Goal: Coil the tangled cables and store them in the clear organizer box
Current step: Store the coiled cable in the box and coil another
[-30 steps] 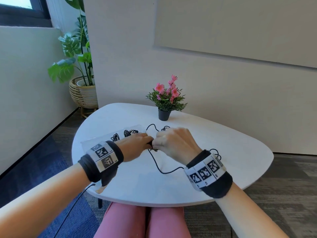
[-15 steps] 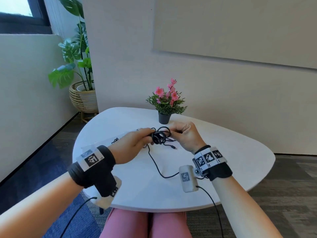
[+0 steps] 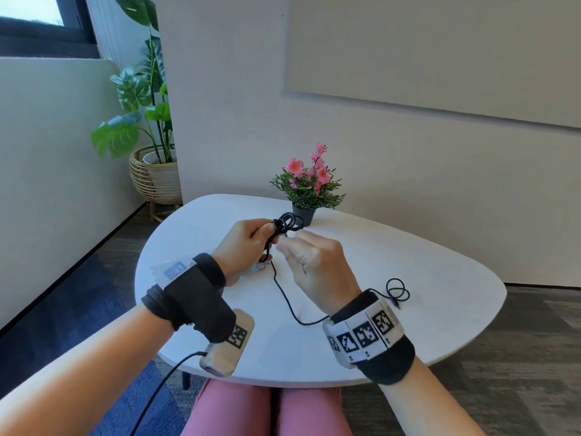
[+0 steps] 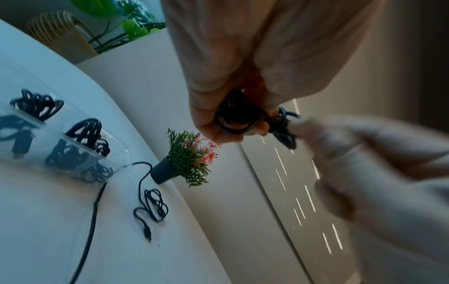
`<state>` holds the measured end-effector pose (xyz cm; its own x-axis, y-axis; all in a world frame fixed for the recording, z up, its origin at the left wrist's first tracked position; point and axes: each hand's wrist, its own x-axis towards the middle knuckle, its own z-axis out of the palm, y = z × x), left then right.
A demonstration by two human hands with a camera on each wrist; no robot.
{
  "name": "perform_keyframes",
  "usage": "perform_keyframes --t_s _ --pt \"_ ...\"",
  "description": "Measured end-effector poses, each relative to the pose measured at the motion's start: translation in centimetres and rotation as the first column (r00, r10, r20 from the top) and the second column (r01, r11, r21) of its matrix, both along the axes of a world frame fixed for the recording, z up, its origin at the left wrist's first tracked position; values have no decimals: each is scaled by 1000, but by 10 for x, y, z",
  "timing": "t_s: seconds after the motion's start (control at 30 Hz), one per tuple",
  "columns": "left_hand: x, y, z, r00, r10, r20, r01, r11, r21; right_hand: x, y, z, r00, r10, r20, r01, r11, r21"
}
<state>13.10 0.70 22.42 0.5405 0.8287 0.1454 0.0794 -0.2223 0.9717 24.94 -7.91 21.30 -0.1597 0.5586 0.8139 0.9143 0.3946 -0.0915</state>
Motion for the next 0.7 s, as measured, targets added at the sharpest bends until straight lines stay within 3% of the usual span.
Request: perform_keyframes --t_s 0.1,0.3,0.53,0.7 --pt "-1 0 -4 1000 9 -25 -7 997 80 -8 -4 -1 998 34 -50 -35 999 -28" --pt "-9 -5 -4 995 45 91 -51 996 67 -8 -16 6 884 153 -441 -226 967 -118" --pt "-19 -10 -4 963 59 264 -4 979 -202 -5 -12 -2 912 207 -354 -266 955 -128" --pt "-20 -15 -8 947 82 312 -22 981 -193 -8 -9 2 787 307 -535 -400 914 -64"
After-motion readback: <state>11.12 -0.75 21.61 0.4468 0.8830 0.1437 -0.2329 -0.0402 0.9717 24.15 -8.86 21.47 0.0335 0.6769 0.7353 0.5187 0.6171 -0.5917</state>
